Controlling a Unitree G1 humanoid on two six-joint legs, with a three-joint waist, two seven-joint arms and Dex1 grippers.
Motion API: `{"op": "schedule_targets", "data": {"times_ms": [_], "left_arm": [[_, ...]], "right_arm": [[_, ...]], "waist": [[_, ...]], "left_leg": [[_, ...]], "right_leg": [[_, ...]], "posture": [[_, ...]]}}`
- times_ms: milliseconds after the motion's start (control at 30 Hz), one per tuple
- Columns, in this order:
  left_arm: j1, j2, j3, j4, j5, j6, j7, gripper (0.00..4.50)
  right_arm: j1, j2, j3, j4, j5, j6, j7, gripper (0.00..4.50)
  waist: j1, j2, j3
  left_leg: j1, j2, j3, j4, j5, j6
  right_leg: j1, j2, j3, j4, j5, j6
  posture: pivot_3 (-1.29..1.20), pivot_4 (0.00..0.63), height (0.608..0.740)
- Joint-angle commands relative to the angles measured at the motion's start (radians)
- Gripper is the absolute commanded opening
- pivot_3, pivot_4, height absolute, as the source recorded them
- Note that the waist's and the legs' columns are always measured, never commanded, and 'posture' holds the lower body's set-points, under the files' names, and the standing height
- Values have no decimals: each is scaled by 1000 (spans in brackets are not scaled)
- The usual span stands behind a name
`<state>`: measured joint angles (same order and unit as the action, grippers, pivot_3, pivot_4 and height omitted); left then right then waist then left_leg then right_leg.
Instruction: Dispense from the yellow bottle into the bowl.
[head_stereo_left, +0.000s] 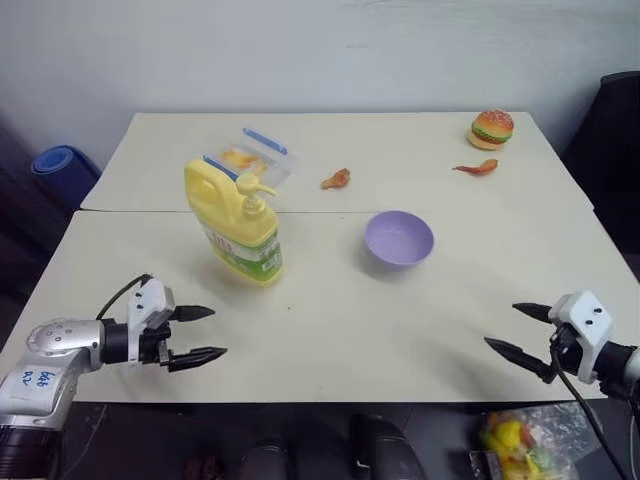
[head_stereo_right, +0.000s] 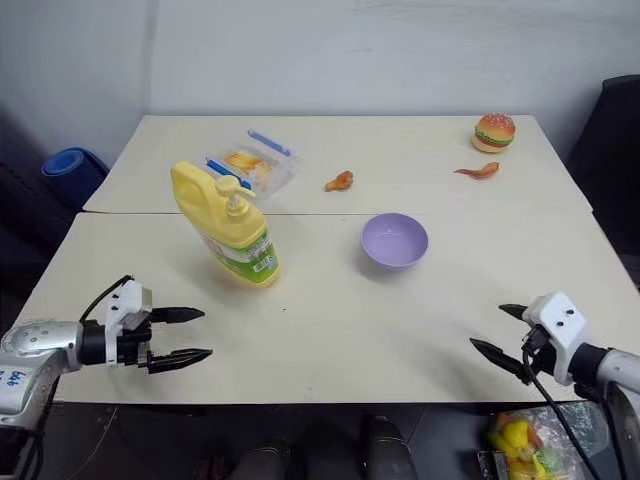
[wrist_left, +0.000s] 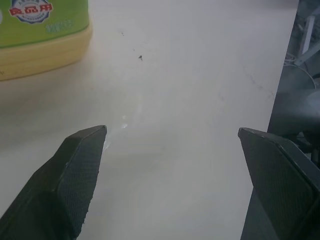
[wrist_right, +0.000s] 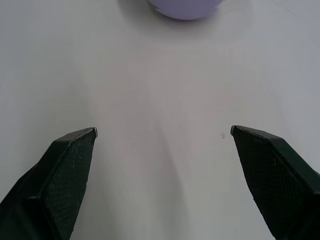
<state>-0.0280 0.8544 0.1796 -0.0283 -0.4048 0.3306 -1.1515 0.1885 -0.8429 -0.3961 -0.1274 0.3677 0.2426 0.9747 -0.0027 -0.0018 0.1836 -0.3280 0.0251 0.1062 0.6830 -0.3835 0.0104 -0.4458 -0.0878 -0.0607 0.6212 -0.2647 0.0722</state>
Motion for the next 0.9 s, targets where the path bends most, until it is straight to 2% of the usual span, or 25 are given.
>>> {"op": "schedule_targets", "data": {"times_ms": [33, 267, 467, 667, 800, 900], "left_arm": [[1, 15, 11, -7, 16, -32, 2, 4500], [7, 10, 26, -63, -49, 57, 3, 4500], [30, 89, 70, -219, -252, 254, -109, 4500], [-159, 135, 114, -355, -477, 430, -96, 4500], [-296, 144, 79, -378, -490, 442, -67, 4500], [-444, 169, 39, -357, -495, 454, -95, 4500]], "right_arm": [[-18, -7, -12, -17, 22, 6, 6, 4479], [-18, 7, 21, -6, -5, -6, -9, 4479], [-21, -9, 30, -60, 27, 47, 5, 4479], [-187, -20, 127, -121, 17, 147, -30, 4479], [-336, 6, 229, -104, -6, 213, -68, 4479], [-492, 56, 377, -25, -83, 213, -82, 4479]], "waist": [[0, 0, 0], [1, -1, 0], [-1, -1, 0], [-1, -2, 0], [-3, -2, 0], [-2, -3, 0]], "left_leg": [[0, 0, 0, 0, 0, 0], [-1, 0, -1, 0, 0, 0], [-1, 1, -1, 0, 0, 0], [0, 0, -2, 2, 1, -1], [0, 2, -1, 2, 0, -3], [-1, 3, -1, 2, 0, -4]], "right_leg": [[0, 0, 0, 0, 0, 0], [0, 0, 1, 0, 0, 0], [0, 0, 3, 0, 0, 0], [1, 0, 4, 2, 0, -1], [1, 6, 6, 1, 0, -1], [1, 11, 5, 1, 0, -2]], "posture": [[0, 150, 740], [0, 150, 740], [0, 150, 740], [0, 150, 740], [0, 150, 740], [0, 150, 740]]}}
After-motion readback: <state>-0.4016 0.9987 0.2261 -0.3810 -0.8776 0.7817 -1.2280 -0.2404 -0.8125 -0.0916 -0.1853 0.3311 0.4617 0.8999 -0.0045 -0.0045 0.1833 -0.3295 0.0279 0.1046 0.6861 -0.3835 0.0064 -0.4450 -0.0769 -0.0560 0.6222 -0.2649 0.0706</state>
